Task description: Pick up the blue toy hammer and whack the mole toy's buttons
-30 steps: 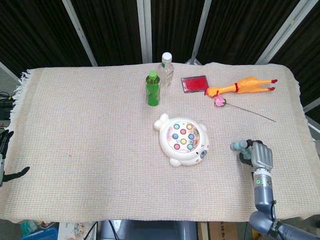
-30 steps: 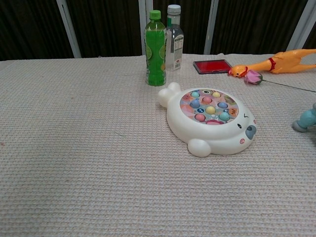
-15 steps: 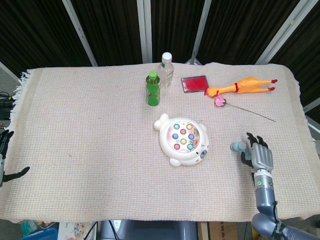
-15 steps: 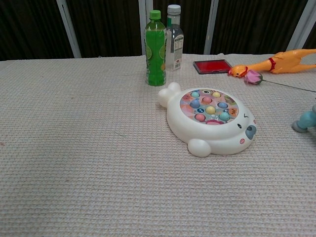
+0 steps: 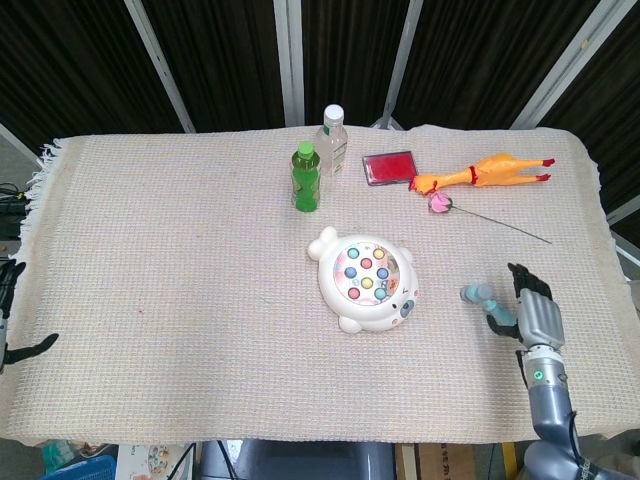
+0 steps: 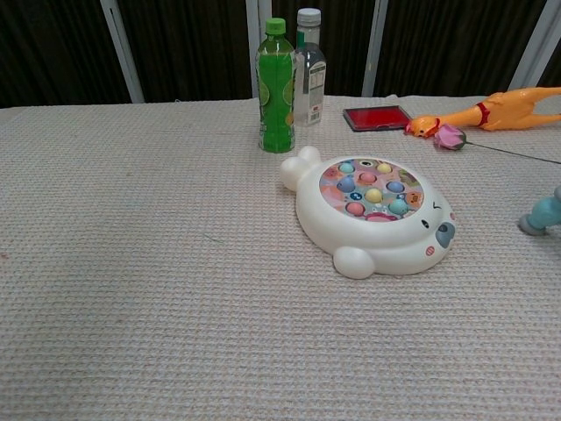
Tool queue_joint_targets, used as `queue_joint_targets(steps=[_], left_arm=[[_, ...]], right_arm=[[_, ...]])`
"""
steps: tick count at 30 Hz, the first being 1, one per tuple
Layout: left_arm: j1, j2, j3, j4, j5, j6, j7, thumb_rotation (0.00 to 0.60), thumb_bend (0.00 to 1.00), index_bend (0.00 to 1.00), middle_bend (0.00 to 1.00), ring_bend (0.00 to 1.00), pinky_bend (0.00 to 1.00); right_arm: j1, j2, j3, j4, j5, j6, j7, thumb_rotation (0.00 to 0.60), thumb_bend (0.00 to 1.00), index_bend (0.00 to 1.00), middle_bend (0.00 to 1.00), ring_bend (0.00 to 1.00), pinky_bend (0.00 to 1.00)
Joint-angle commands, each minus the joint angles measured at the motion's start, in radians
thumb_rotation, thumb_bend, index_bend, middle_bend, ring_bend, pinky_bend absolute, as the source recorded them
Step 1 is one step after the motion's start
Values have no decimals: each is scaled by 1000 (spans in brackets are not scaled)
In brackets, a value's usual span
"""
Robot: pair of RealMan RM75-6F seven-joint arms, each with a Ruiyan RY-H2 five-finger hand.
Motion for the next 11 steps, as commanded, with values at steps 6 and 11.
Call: queue_joint_targets(steps=[6, 11], left_arm=[[8, 1, 10, 2, 17, 15, 19, 600, 0, 0, 0, 0, 0], [16, 10, 21, -2, 35, 30, 40, 600, 0, 0, 0, 0, 0]], right_arm=[[-154, 57, -161, 78, -378, 220, 124, 600, 204, 0, 0, 0, 0], [-211, 60, -226, 156, -514, 318, 147, 600, 203, 0, 0, 0, 0]])
